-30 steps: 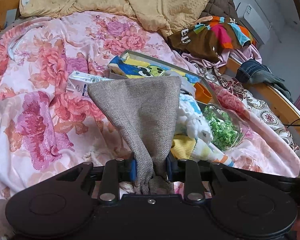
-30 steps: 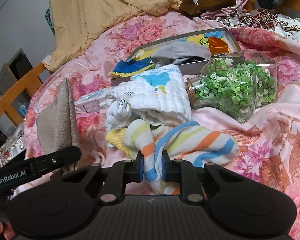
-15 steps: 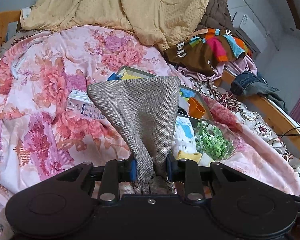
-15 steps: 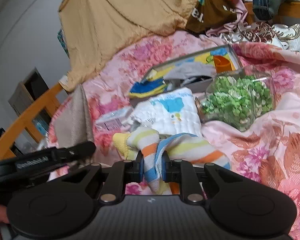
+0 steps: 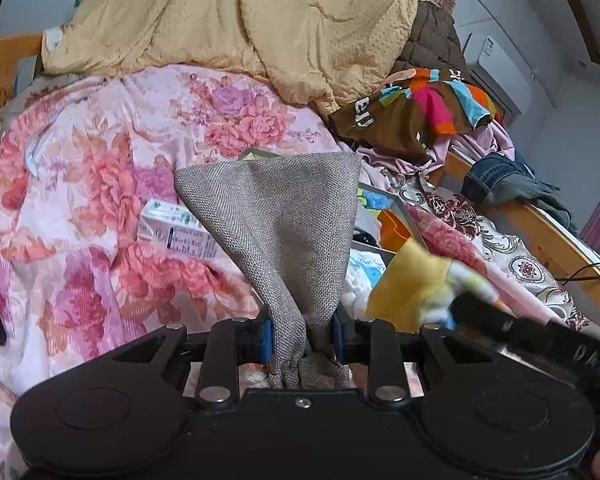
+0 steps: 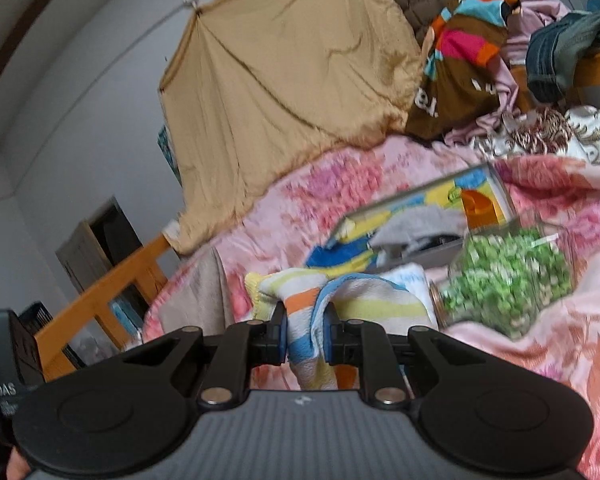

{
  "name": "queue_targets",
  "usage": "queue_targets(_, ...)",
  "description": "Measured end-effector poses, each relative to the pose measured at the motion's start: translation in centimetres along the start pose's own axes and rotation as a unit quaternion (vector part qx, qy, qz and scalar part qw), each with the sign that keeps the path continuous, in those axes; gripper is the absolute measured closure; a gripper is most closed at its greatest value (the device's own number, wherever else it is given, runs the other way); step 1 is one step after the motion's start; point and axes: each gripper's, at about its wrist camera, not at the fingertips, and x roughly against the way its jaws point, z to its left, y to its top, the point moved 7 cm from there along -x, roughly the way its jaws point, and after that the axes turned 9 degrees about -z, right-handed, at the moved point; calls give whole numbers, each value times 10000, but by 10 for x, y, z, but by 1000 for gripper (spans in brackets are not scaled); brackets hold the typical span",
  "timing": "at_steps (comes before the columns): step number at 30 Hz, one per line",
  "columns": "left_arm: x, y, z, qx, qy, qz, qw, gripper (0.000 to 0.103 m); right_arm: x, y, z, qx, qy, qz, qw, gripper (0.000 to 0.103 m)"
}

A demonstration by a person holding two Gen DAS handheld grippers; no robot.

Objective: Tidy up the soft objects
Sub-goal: 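Carry the beige bag and striped sock over the tray with both tools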

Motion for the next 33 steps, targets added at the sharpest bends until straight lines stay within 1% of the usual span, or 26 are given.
queue_targets(3, -2, 7, -2, -25, -32, -65, 10000, 74, -1, 7, -2, -31, 20, -128, 9999, 84)
queue_targets(9, -5, 15, -3, -80, -49, -163, 9998, 74, -6, 16, -2, -97, 79, -237, 9996, 84)
queue_targets(13, -4, 17, 3, -89, 46, -189, 9998, 74, -10, 27, 1, -91, 153, -342, 9993, 84)
queue_targets(17, -5, 22, 13, -5, 189, -263, 9995, 73, -20, 44, 9, 164, 240, -514, 9983, 84)
queue_targets(20, -7, 27, 19, 98, 241, -313, 9992, 73, -33, 55, 12, 274, 262, -568, 9977, 84)
queue_targets(25, -18, 34, 26, 115, 273, -359, 9989, 73, -63, 68, 9, 343, 259, -565, 9975, 84)
queue_targets(29, -35, 46, 25, 23, 282, -363, 9989, 73, -92, 77, 1, 399, 233, -554, 9974, 84)
queue_targets(33, -58, 61, 17, -170, 203, -348, 9990, 73, -123, 89, -17, 307, 115, -602, 9976, 84)
